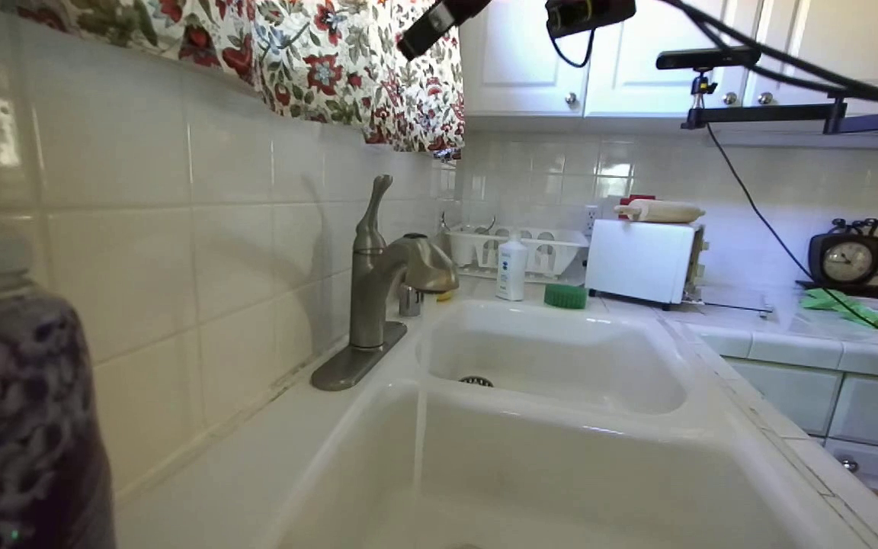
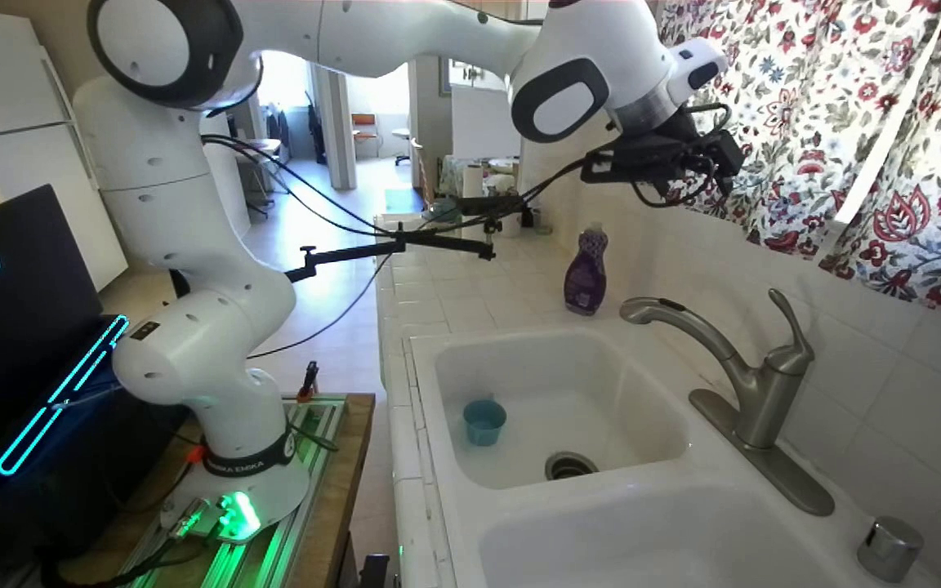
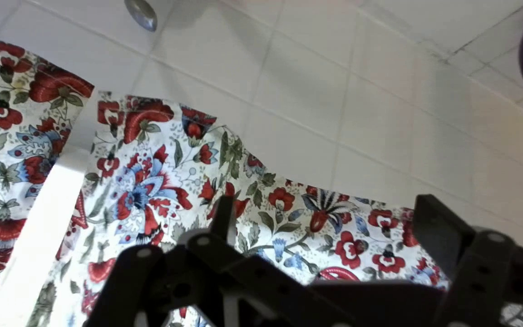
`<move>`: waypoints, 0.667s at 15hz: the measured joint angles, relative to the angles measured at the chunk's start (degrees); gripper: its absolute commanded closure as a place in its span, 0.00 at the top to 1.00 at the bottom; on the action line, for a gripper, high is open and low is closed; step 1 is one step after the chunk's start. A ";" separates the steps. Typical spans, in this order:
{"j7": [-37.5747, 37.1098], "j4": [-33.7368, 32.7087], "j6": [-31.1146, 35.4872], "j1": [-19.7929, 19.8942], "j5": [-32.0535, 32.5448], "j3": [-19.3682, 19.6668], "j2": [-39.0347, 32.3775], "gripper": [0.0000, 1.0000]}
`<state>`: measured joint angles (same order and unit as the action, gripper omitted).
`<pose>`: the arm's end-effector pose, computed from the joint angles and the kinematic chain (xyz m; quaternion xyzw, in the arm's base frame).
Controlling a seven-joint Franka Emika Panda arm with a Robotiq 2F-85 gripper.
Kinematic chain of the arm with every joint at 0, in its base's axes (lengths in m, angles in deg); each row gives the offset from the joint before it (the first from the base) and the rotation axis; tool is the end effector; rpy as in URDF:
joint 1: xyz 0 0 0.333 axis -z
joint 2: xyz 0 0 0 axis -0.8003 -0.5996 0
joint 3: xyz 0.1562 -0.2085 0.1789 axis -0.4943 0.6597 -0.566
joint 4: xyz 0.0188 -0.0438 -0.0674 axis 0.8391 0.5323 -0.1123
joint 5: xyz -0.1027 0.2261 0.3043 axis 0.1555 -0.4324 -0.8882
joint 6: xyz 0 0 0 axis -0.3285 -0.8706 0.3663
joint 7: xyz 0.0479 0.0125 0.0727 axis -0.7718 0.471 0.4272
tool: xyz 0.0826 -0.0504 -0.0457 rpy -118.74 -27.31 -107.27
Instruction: Open the tap
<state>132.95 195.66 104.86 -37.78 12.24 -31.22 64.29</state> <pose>0.5604 0.0834 0.6161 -0.8572 -0.3207 -0.4028 0.0103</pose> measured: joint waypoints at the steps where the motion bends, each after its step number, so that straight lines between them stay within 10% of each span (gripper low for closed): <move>1: 1.10 0.00 -3.70 -0.01 -2.69 1.25 1.93 1.00; 6: 0.93 -0.26 -20.35 -13.29 -7.25 19.72 8.01 1.00; 10: -1.06 -0.71 -29.54 -16.62 -7.16 25.68 9.59 1.00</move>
<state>131.89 194.95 75.32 -54.41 5.08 -5.54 73.88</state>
